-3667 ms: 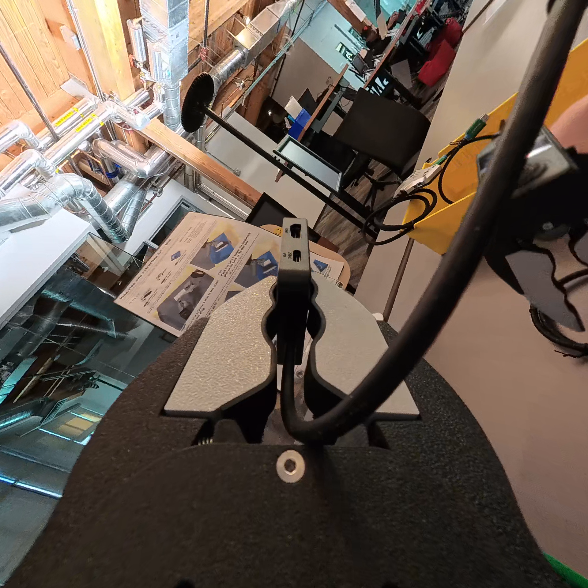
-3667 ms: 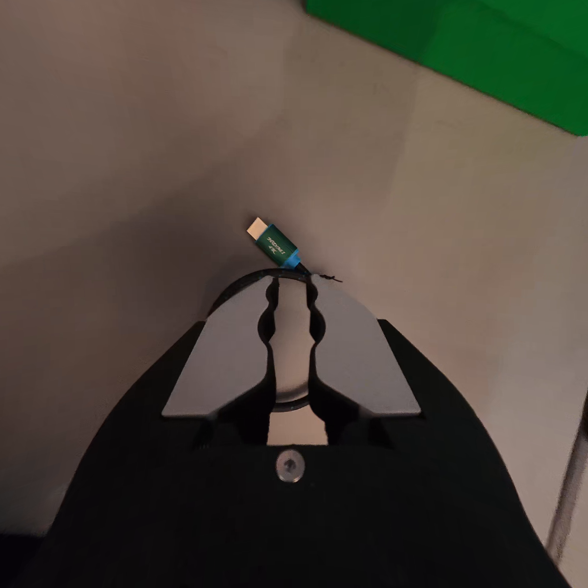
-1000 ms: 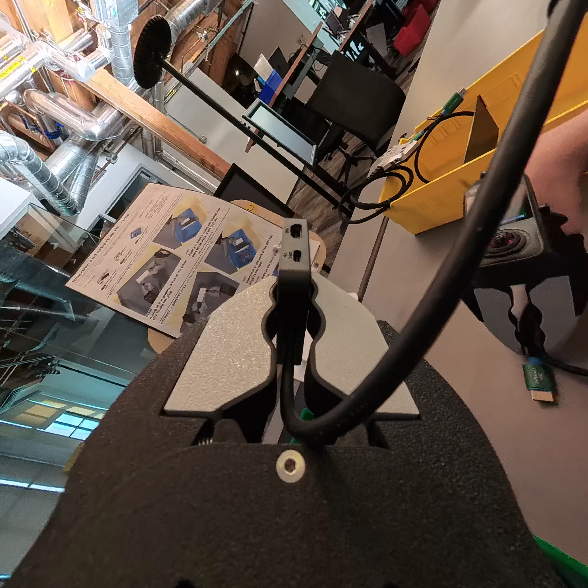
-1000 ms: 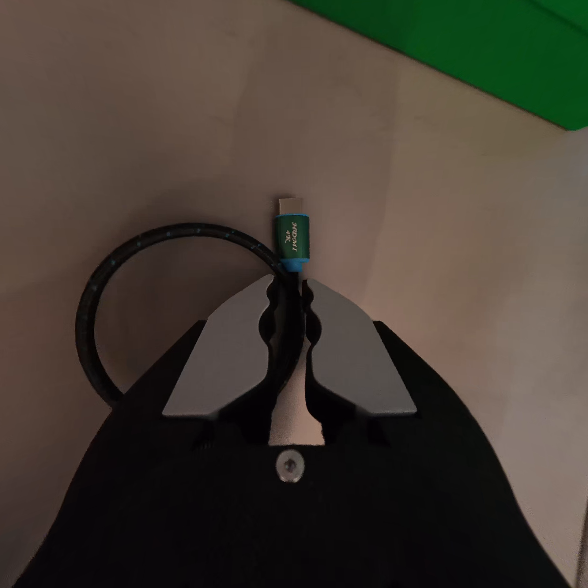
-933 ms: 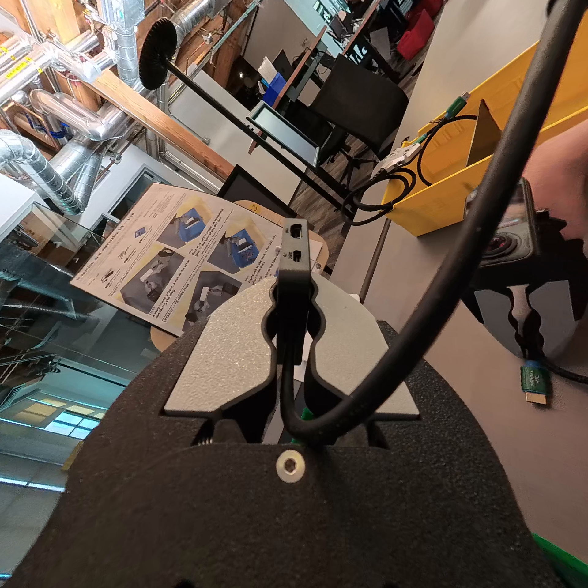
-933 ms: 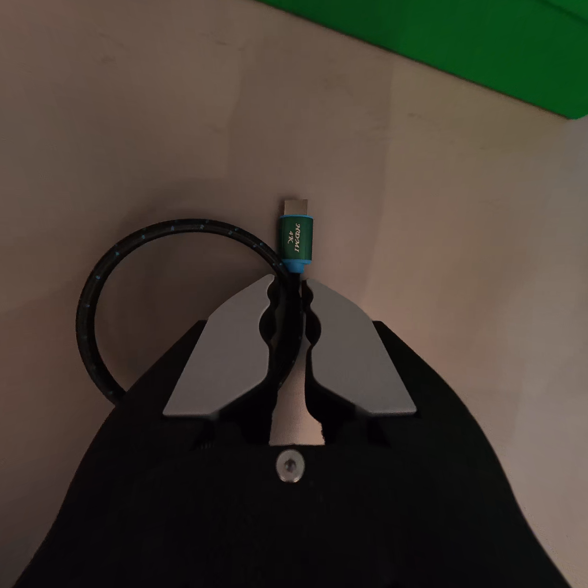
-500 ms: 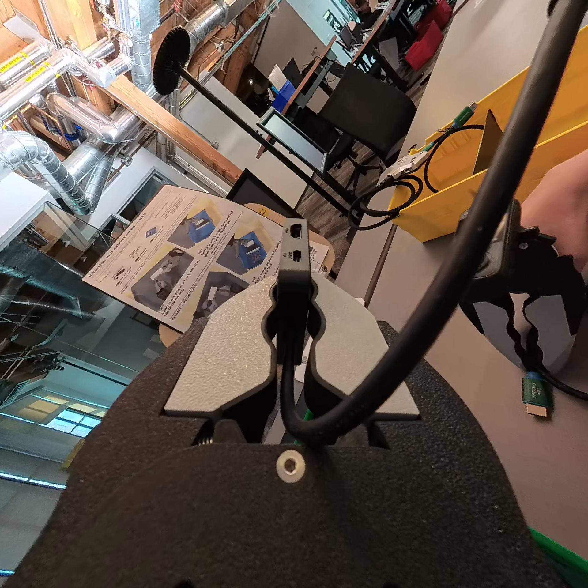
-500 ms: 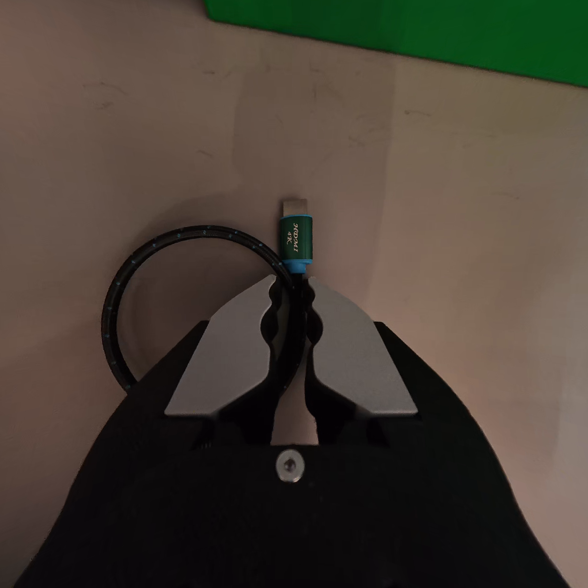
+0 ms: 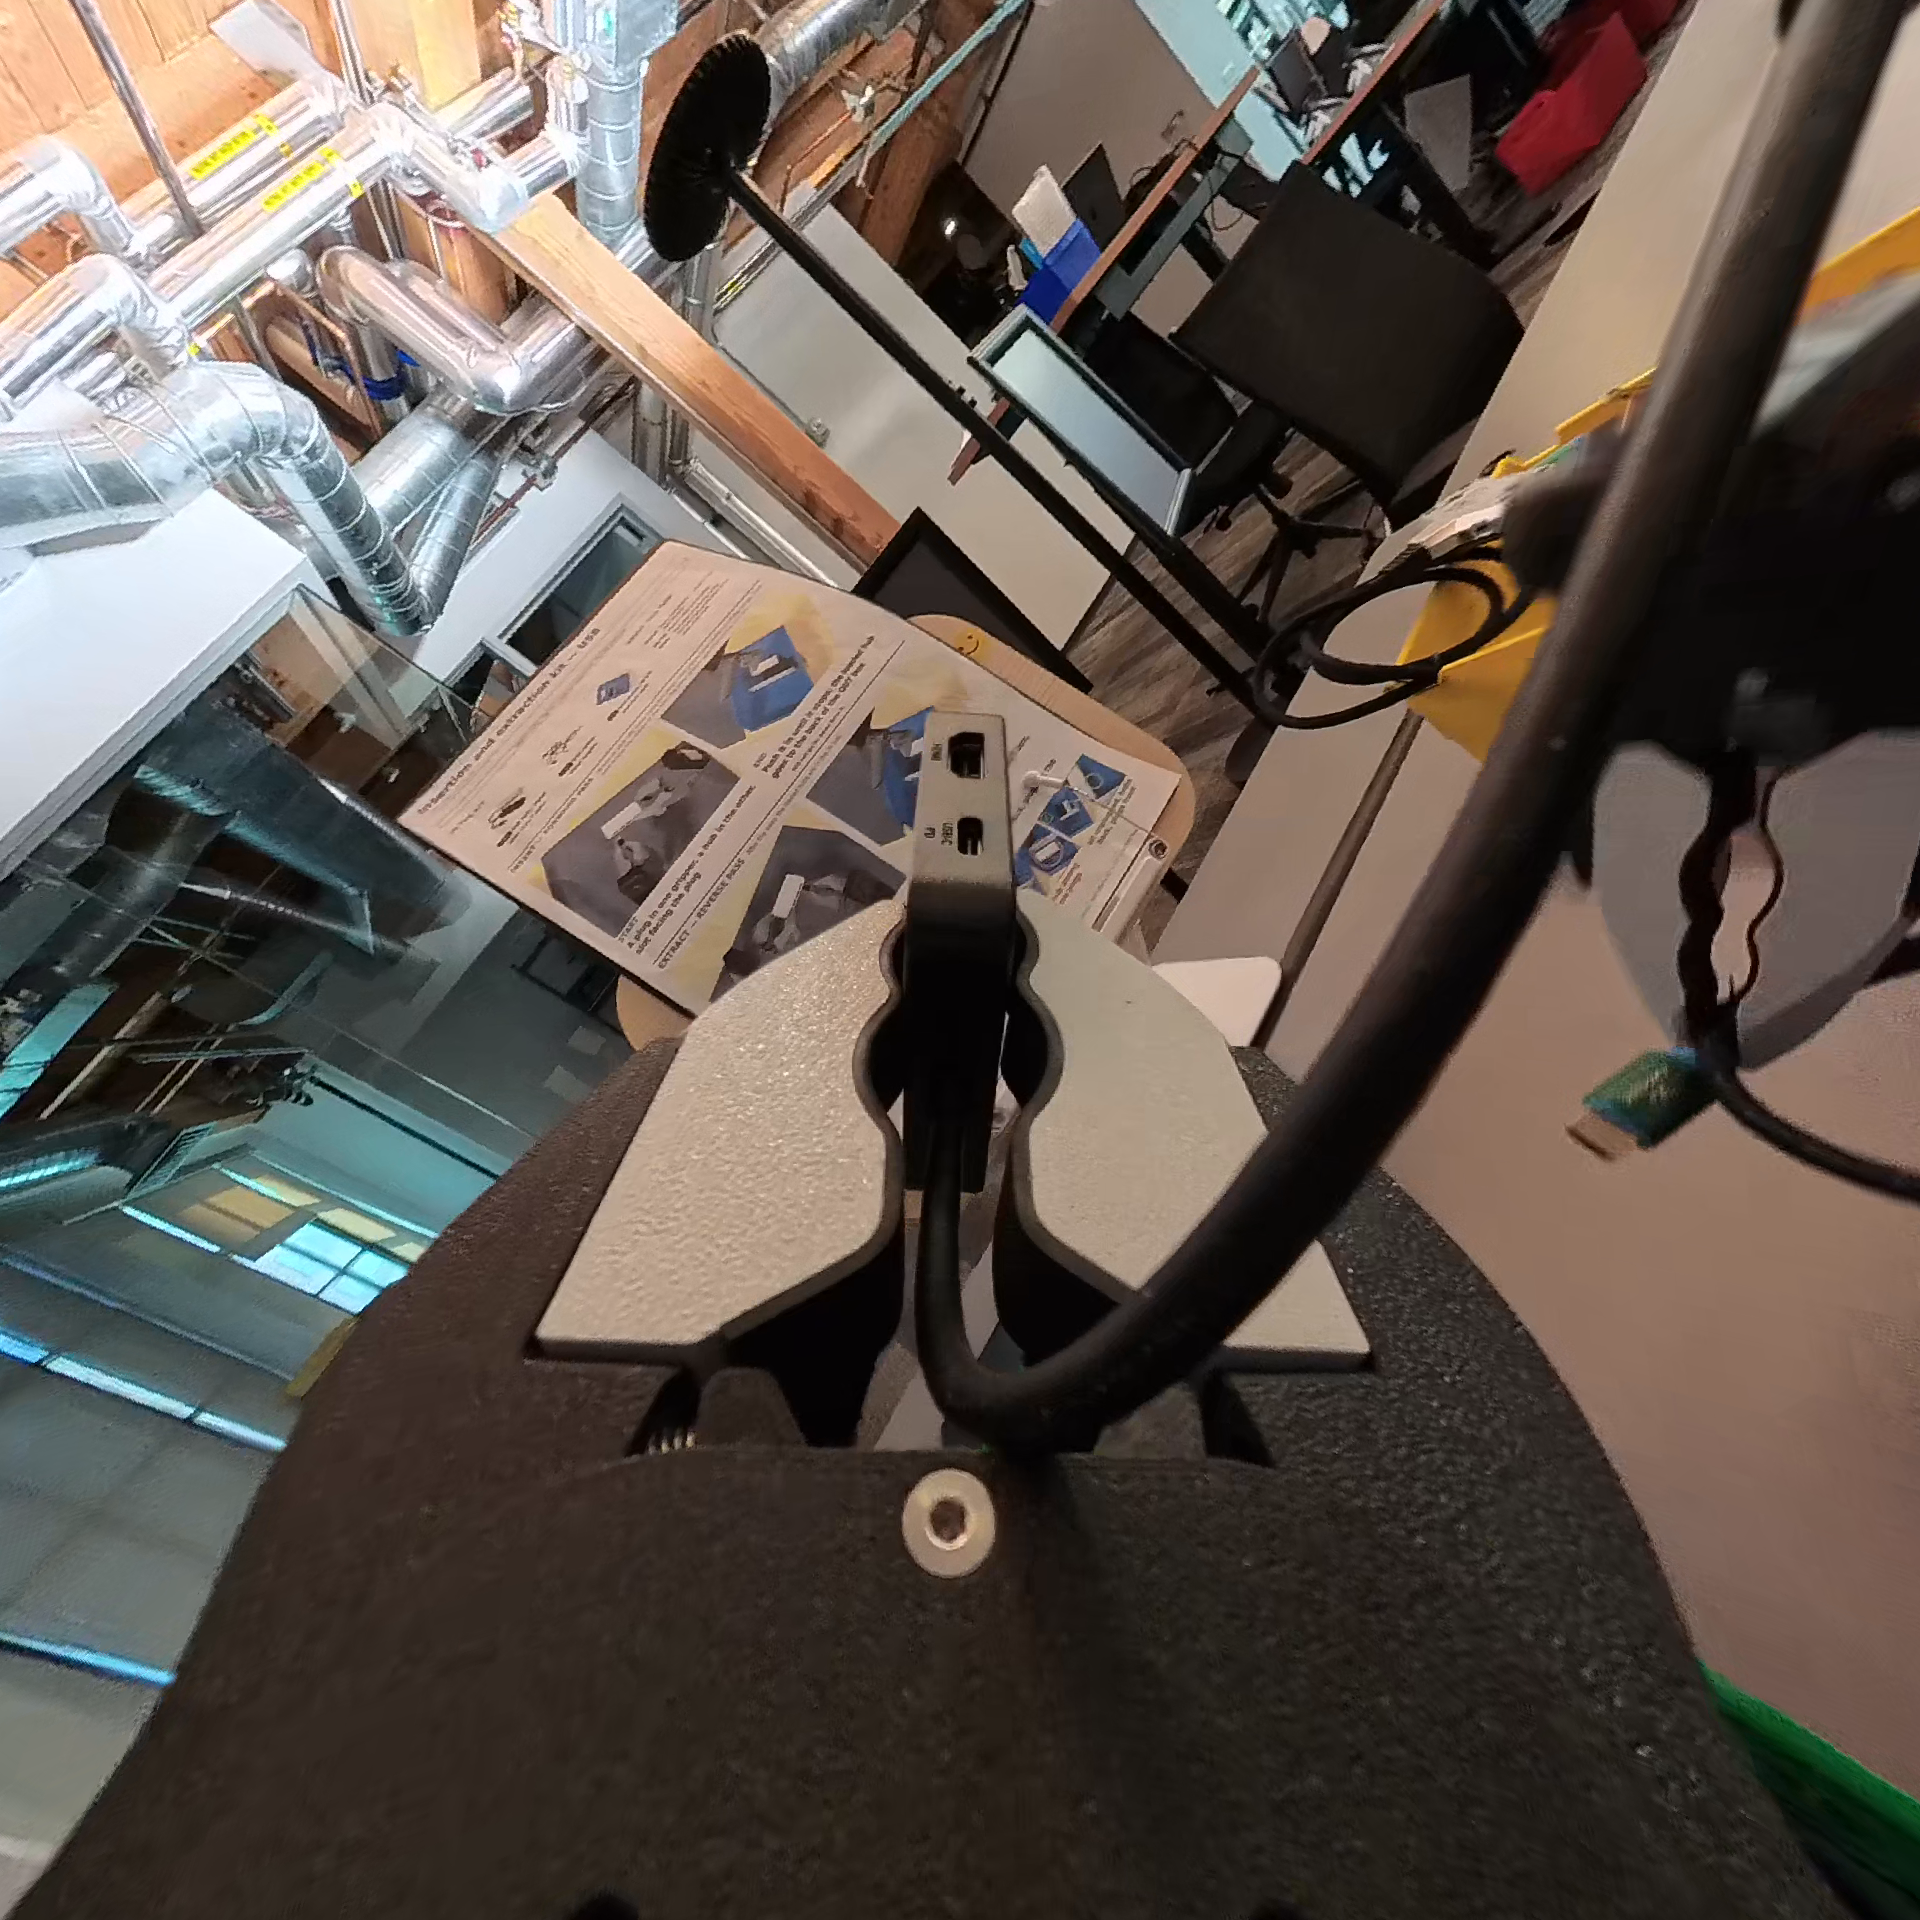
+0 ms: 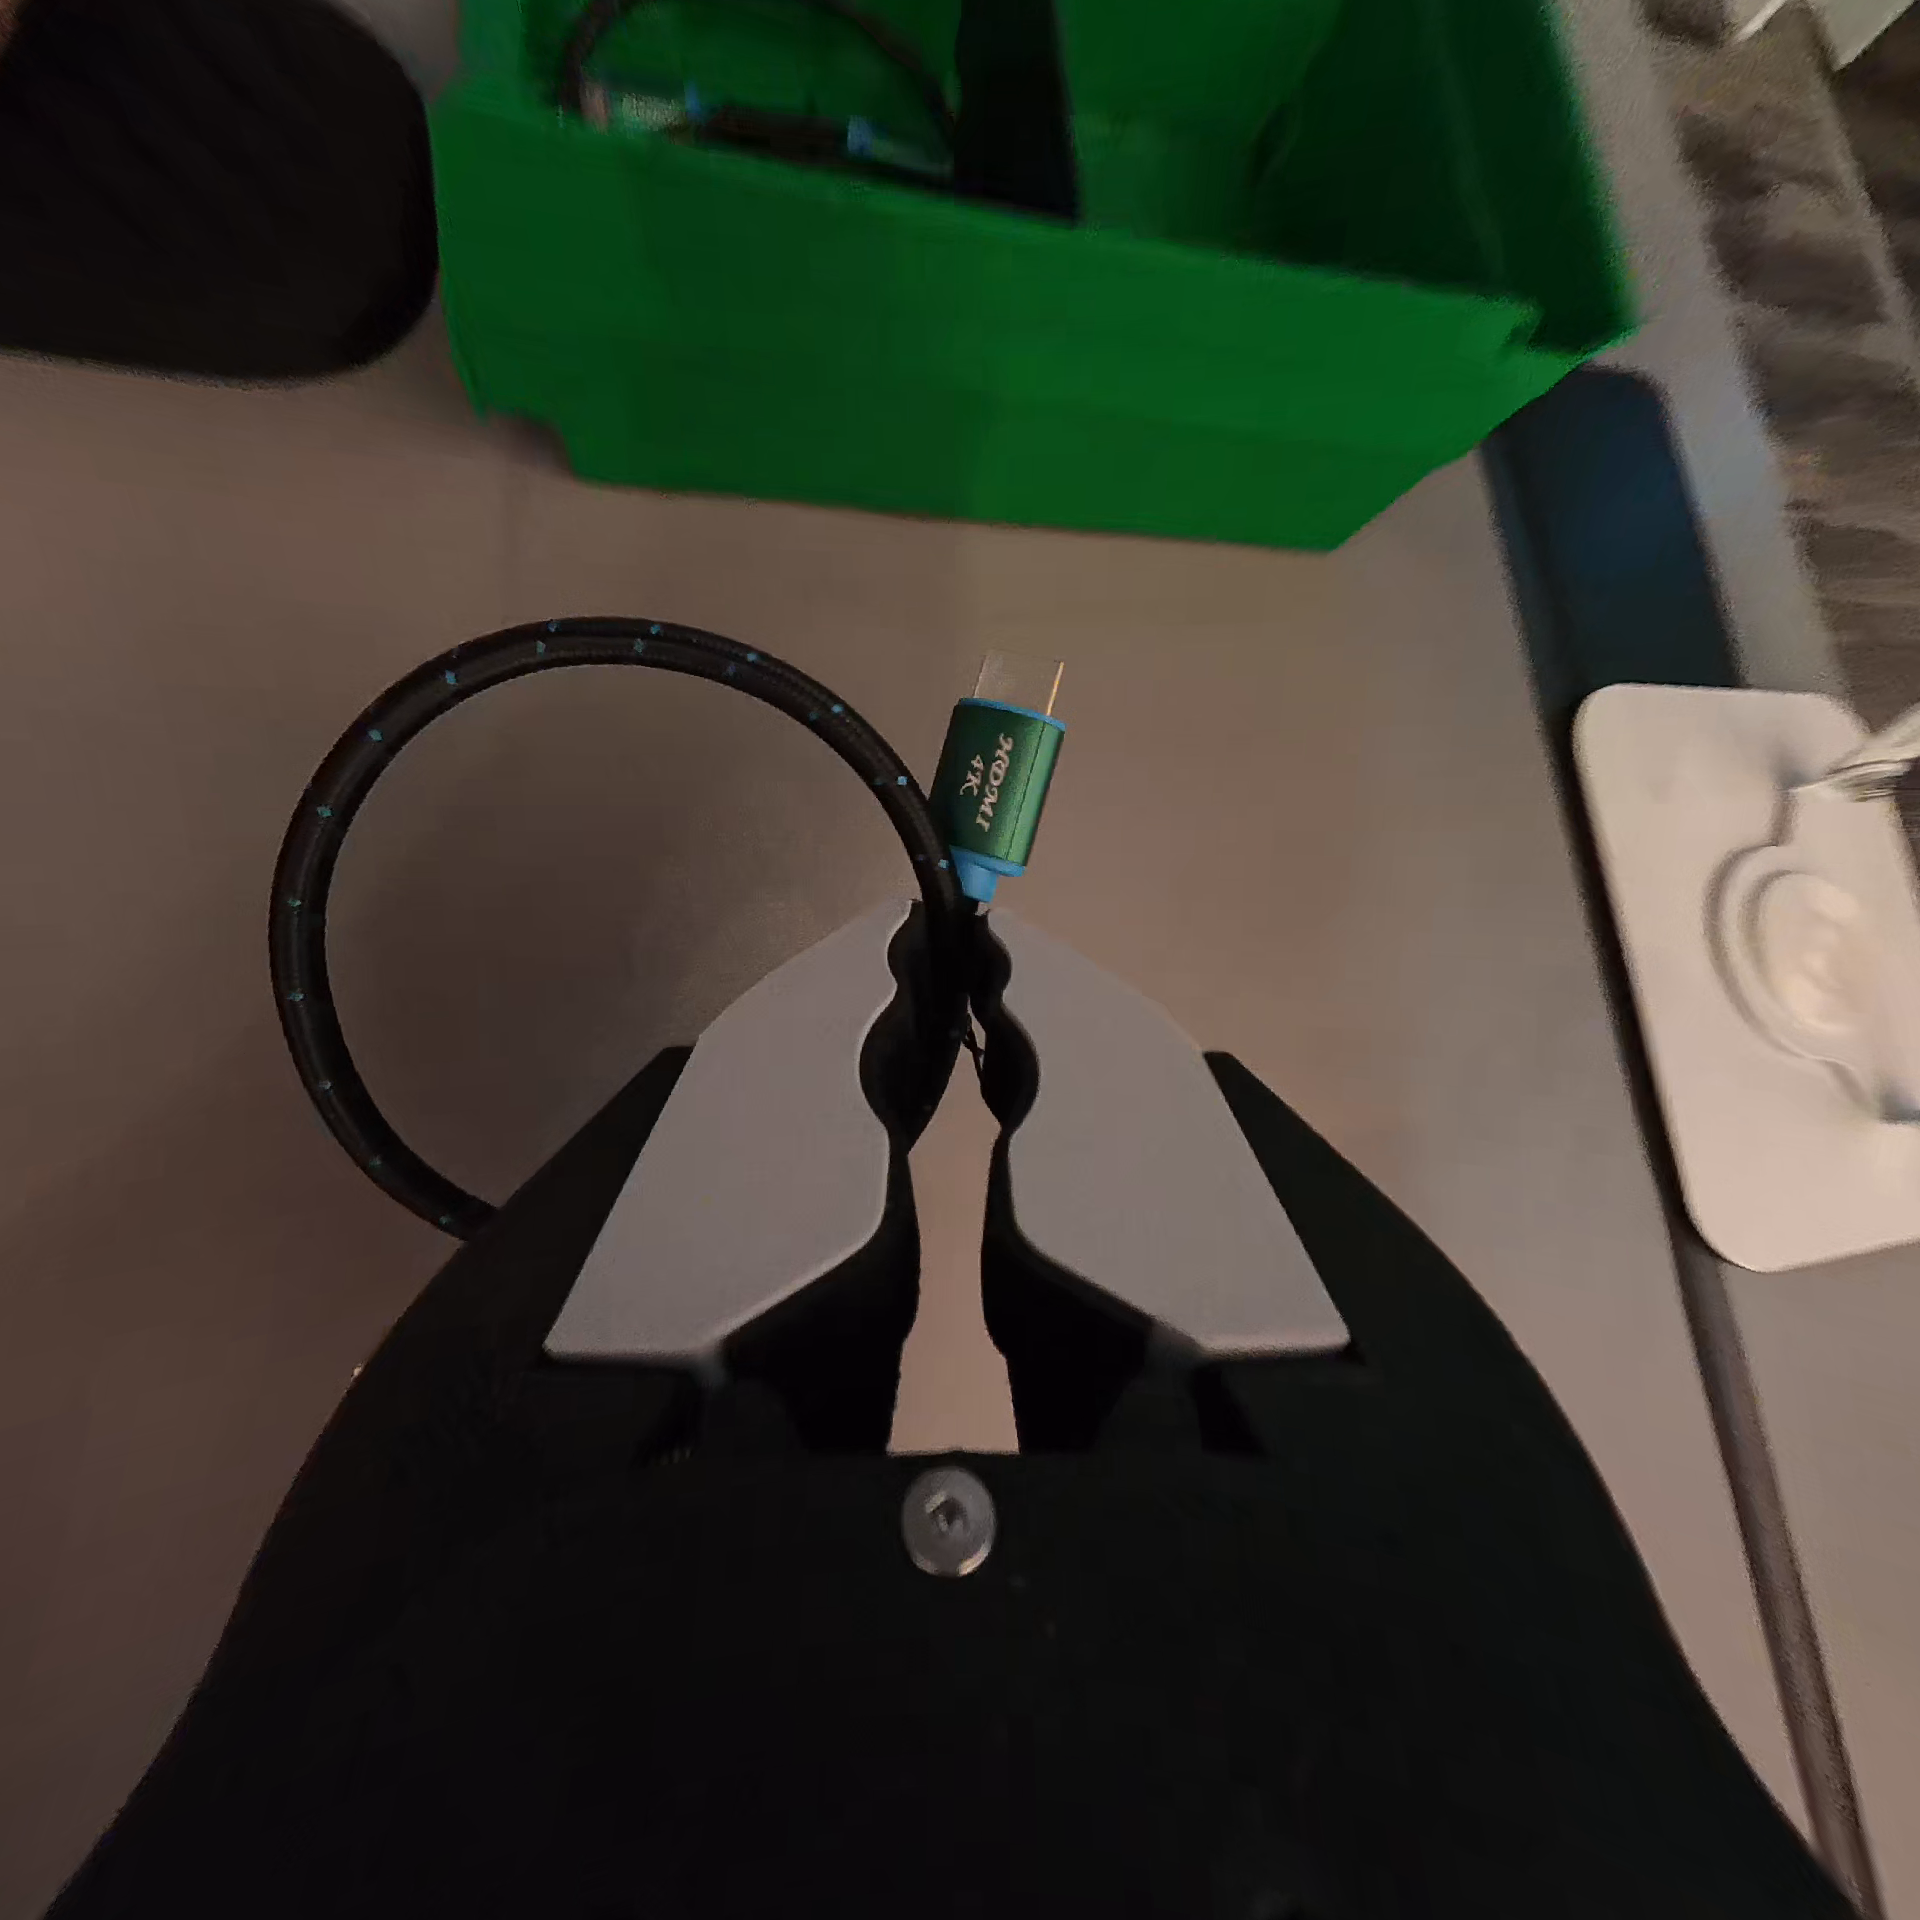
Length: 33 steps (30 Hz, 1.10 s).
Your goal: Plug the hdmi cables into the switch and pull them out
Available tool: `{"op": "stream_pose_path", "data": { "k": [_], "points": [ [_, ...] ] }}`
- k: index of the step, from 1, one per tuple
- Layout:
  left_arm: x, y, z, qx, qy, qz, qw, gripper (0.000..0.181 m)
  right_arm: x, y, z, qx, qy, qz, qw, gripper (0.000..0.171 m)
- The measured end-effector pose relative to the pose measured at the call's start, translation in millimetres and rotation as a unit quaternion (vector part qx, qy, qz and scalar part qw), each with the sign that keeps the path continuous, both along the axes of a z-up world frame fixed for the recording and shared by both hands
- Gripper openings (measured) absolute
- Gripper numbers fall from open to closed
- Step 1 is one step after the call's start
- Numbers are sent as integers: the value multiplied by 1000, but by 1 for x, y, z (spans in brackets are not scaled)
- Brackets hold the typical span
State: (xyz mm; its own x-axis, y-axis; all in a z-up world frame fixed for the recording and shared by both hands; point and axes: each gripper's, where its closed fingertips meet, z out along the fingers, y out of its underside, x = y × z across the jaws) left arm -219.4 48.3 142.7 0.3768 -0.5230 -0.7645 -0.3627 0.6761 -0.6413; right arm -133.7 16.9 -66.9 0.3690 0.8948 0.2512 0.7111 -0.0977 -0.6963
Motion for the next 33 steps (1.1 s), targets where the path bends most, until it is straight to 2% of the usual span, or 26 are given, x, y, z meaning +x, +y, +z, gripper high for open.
{"op": "stream_pose_path", "data": {
  "k": [6,12,16,20,23,33],
  "points": [
    [16,15,-16,17,14,19,1000,14,18,-27,81,15,57,-54,997,8],
    [60,2,-40,102,47,-5,994,14,44,-58,116,-13,68,-112,991,8],
    [85,-9,-56,143,66,-18,987,14,54,-77,123,-61,90,-119,987,8],
    [100,-18,-69,154,79,-34,984,13,63,-81,115,-102,85,-127,983,8],
    [105,-16,-75,159,90,-27,983,14,59,-101,113,-151,92,-68,982,8],
    [104,-5,-85,170,121,0,978,14,77,-102,128,-114,104,-73,985,8]
  ]
}}
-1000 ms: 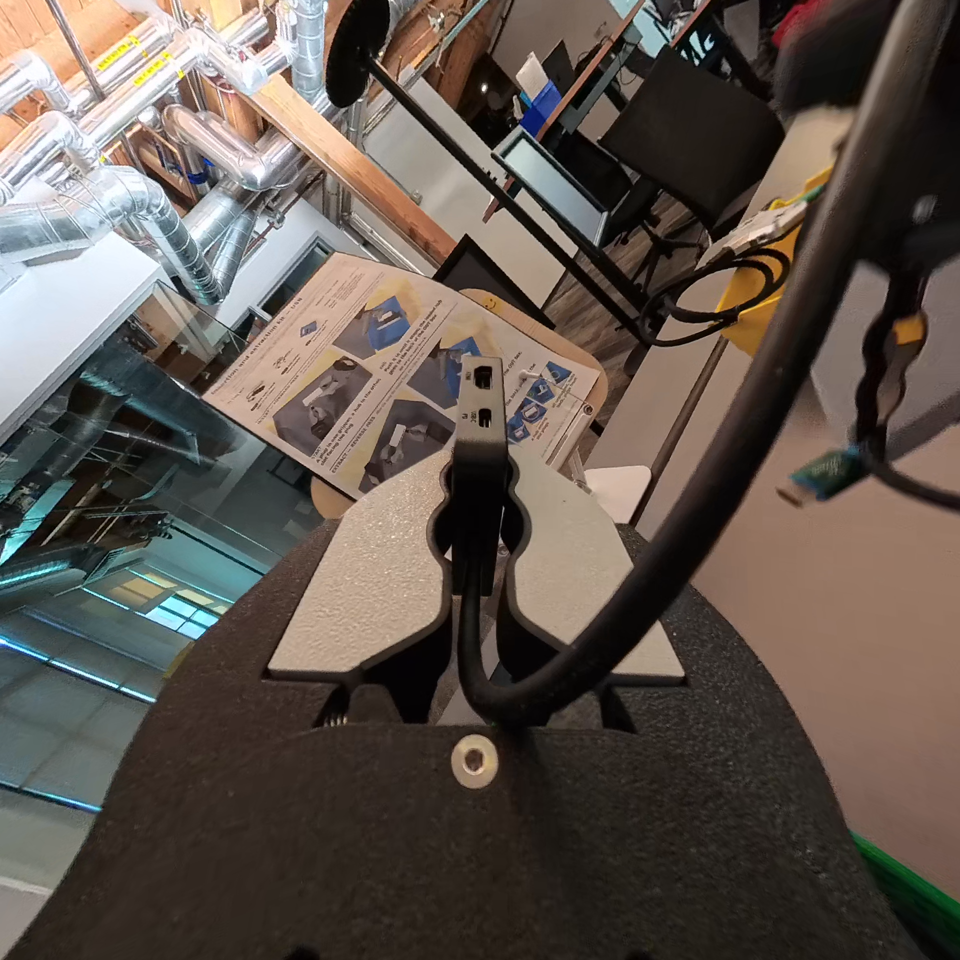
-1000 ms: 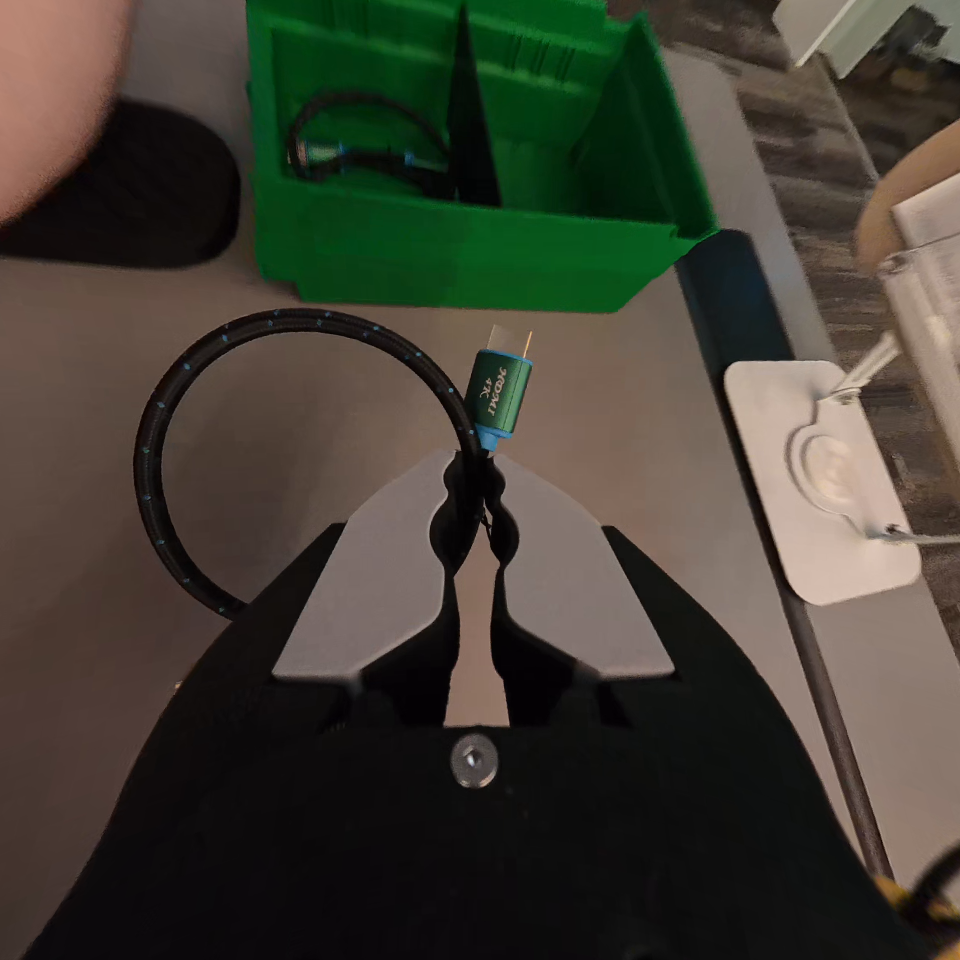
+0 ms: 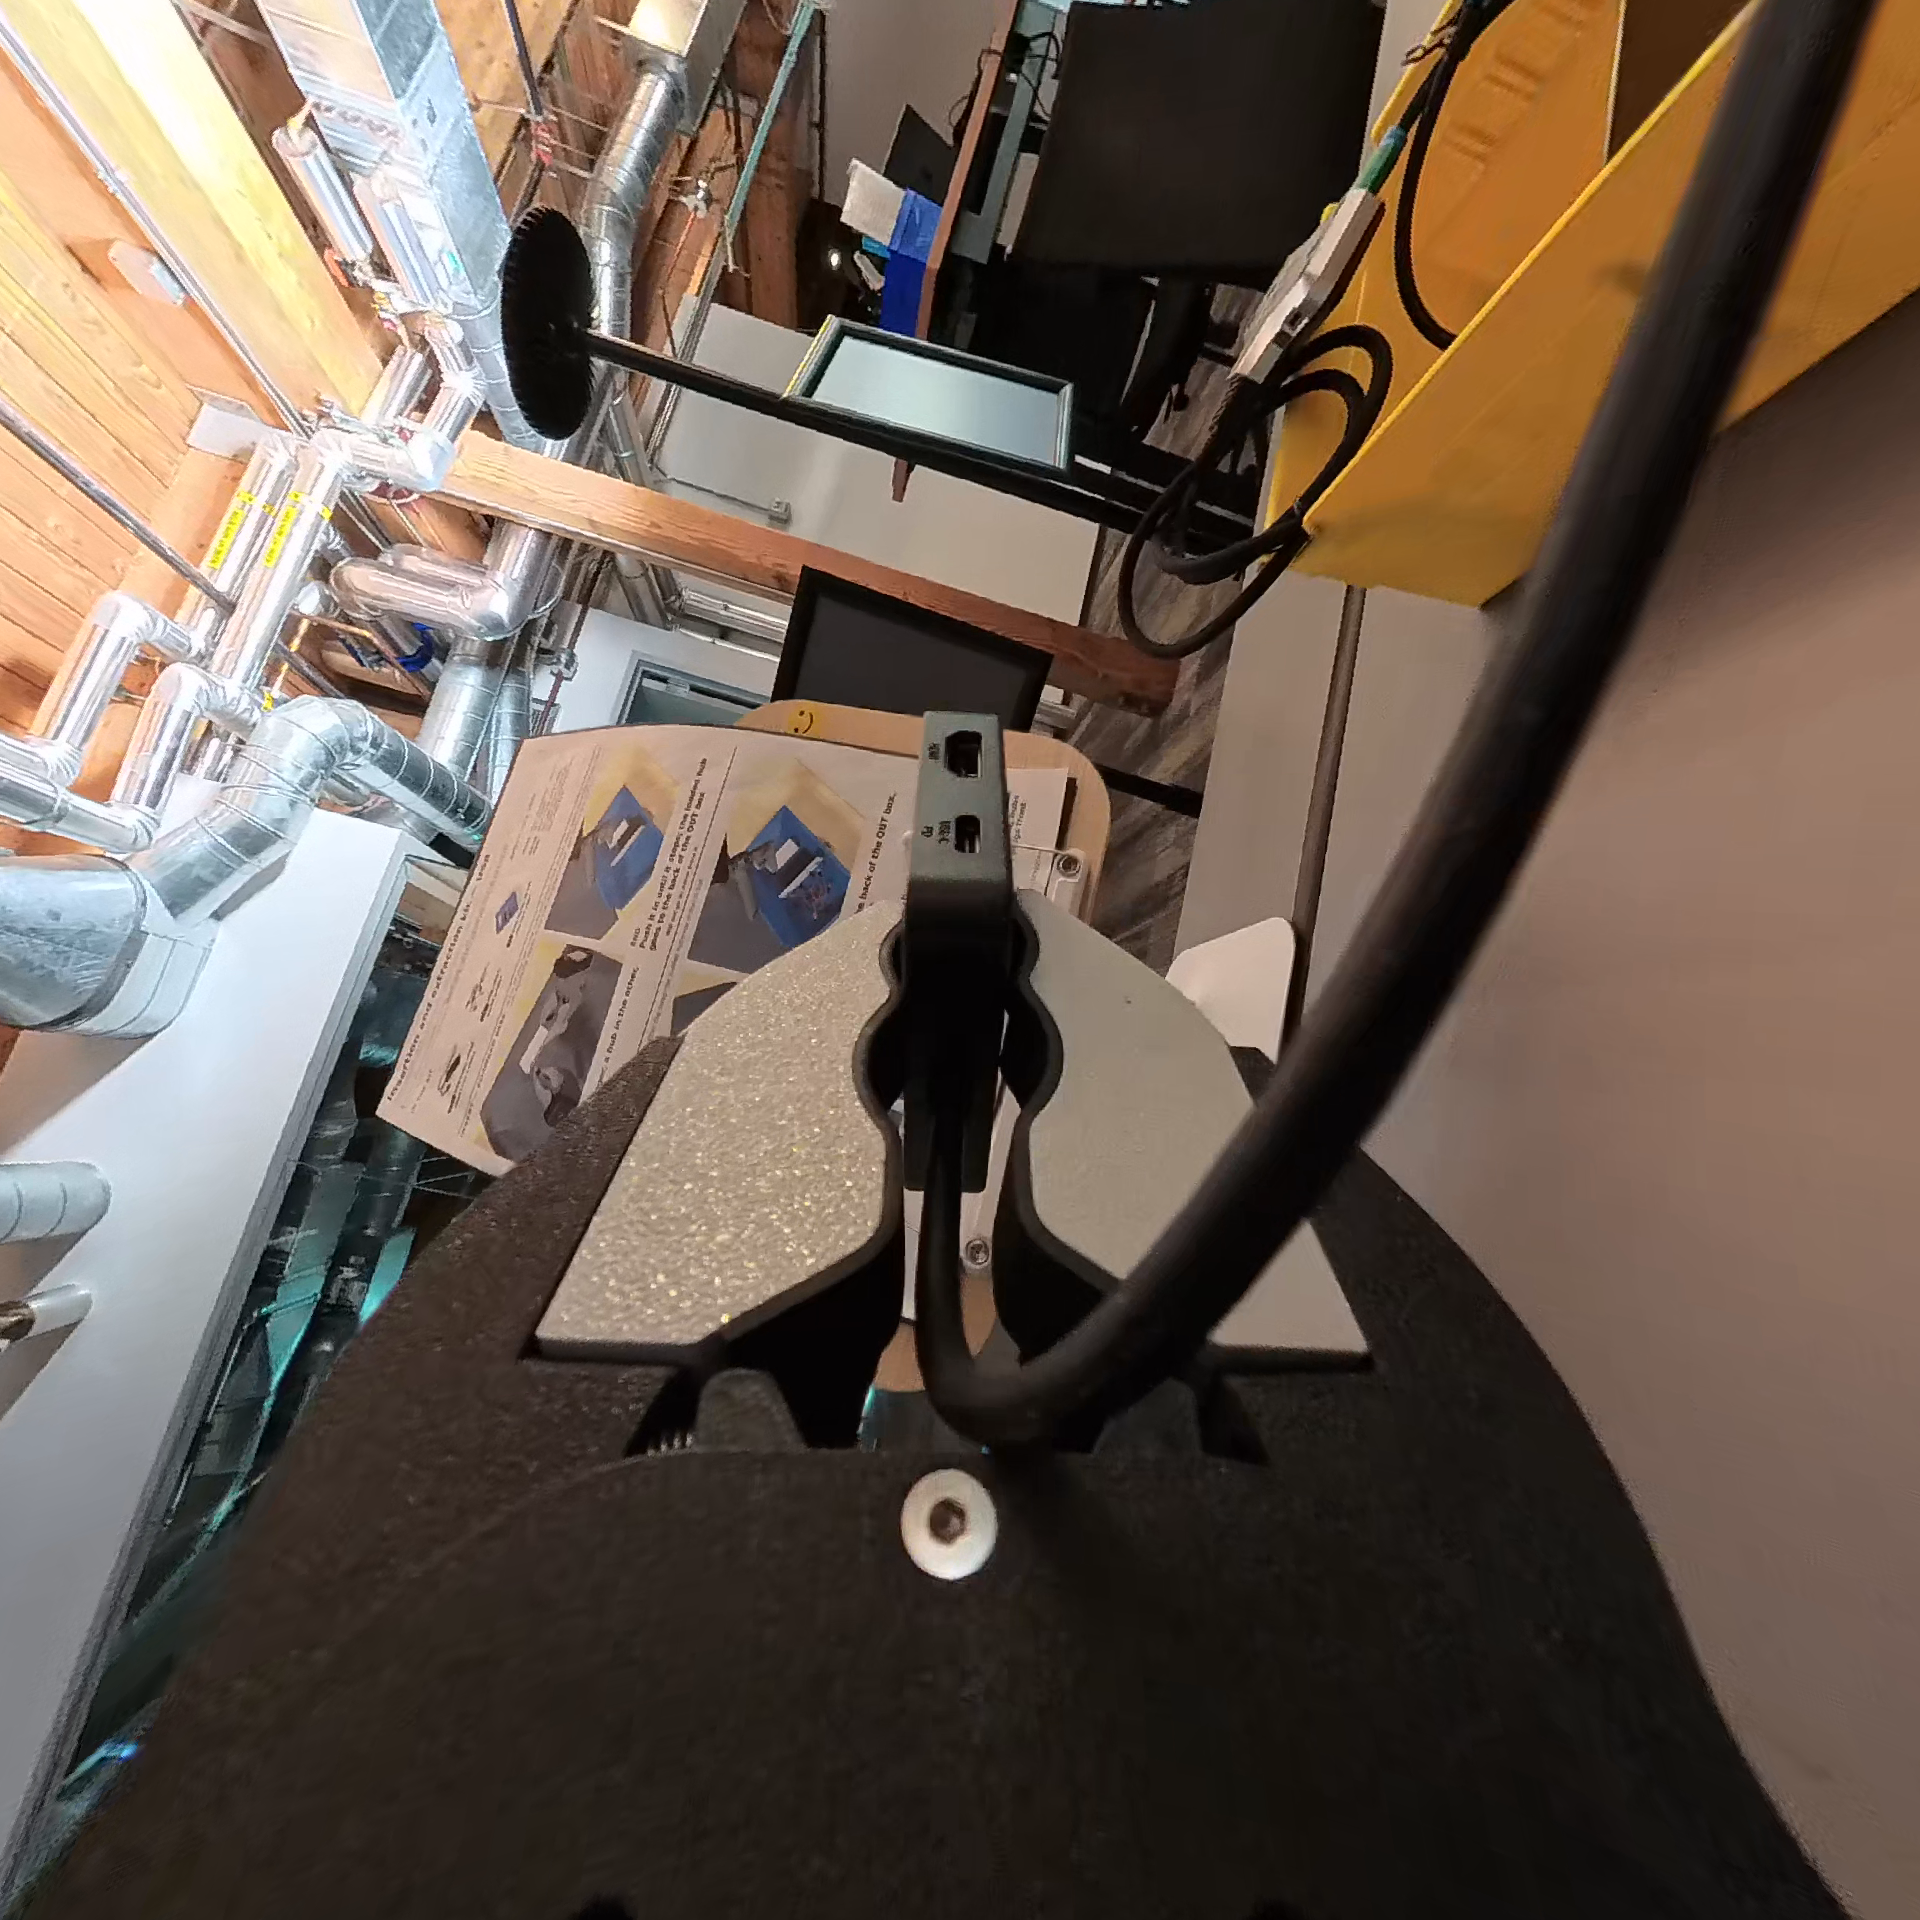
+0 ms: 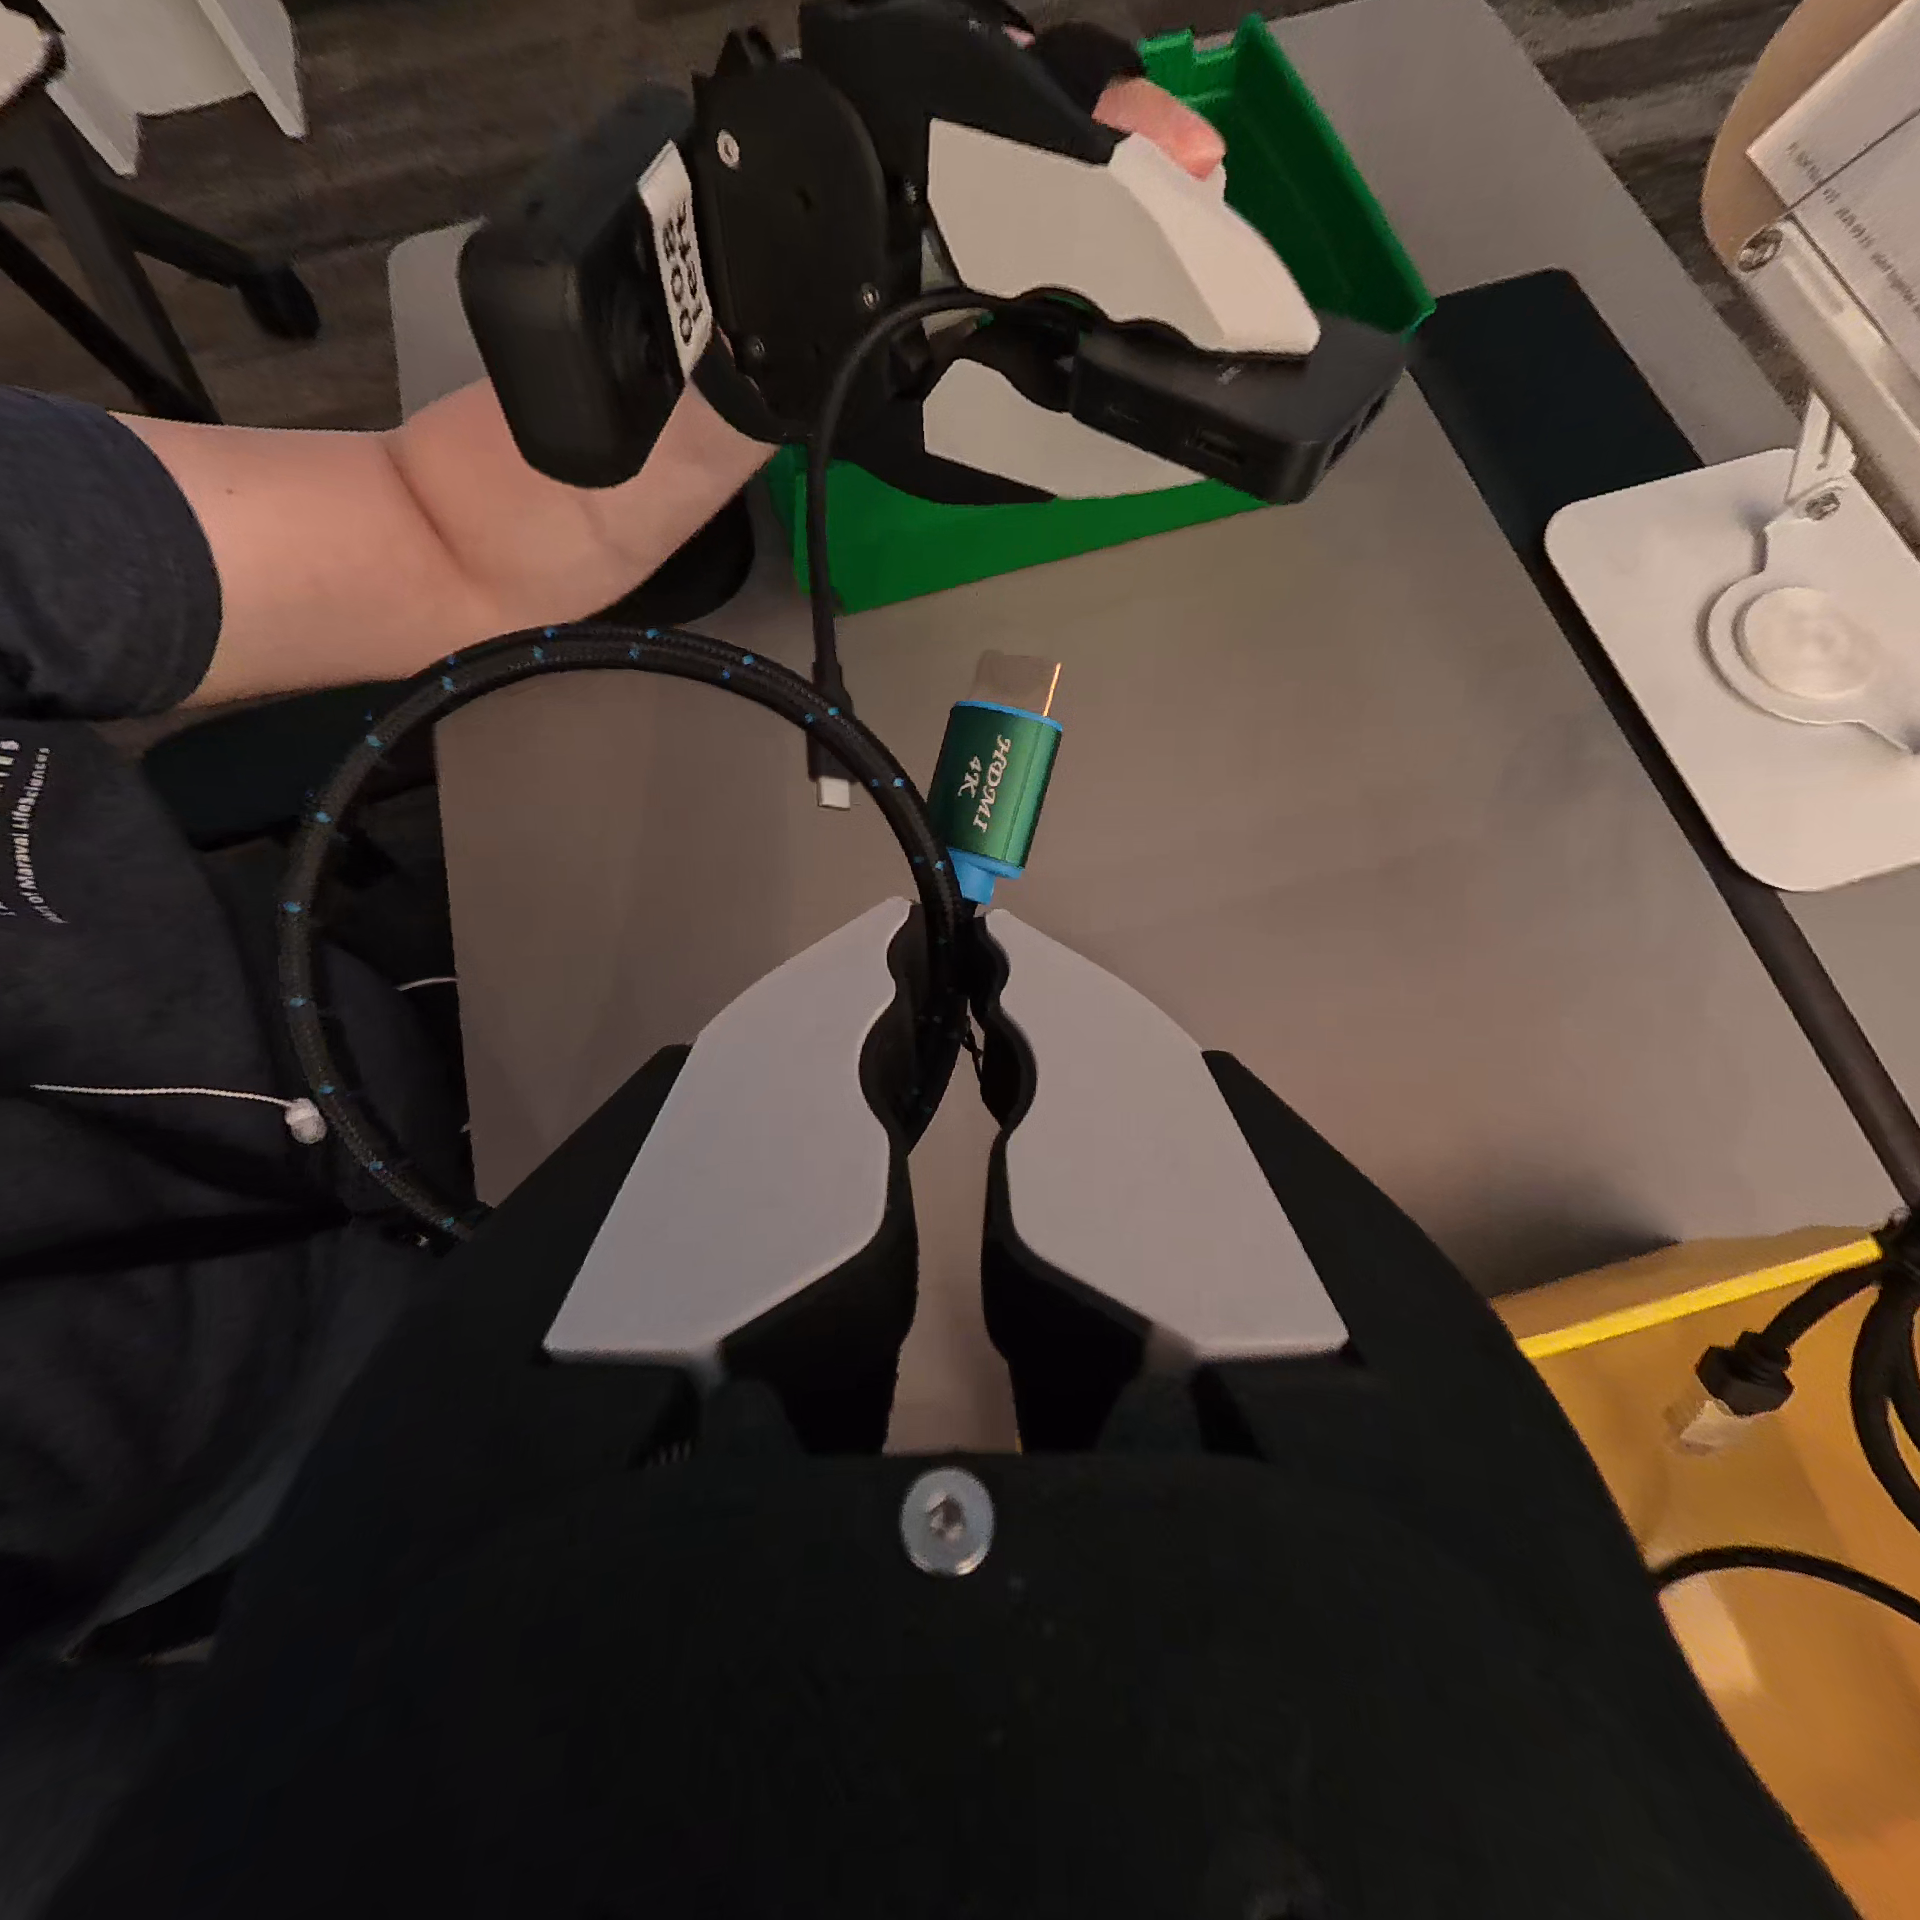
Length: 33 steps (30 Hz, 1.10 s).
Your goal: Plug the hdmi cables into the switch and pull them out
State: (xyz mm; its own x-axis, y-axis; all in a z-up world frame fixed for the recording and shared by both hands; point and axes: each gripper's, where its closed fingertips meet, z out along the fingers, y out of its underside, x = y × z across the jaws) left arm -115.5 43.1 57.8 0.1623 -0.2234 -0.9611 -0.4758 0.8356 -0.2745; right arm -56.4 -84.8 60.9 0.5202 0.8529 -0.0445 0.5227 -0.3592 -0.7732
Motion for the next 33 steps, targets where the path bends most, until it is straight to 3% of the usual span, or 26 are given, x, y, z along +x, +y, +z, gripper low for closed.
{"op": "stream_pose_path", "data": {
  "k": [3,8,14,19,22,24,27,33],
  "points": [
    [3,-6,2,11,0,-4,1000,14,-9,-5,8,-30,73,62,995,8],
    [2,-15,12,23,-9,-10,1000,14,-14,-11,32,-115,234,149,954,8],
    [-3,-17,20,23,-20,-11,999,14,-10,-9,41,-135,286,172,933,8],
    [-9,-14,22,20,-11,-7,1000,14,-9,14,23,-88,225,104,965,8],
    [-24,-5,24,15,5,8,1000,14,-3,41,-2,4,104,36,994,8],
    [-40,3,32,1,-6,24,1000,14,10,73,-24,105,-40,-37,993,8],
    [-65,13,48,-6,-31,48,998,14,22,113,-50,242,-257,-104,930,9],
    [-97,31,60,-7,-52,95,994,14,-9,156,-80,488,-439,-136,742,10]
  ]
}}
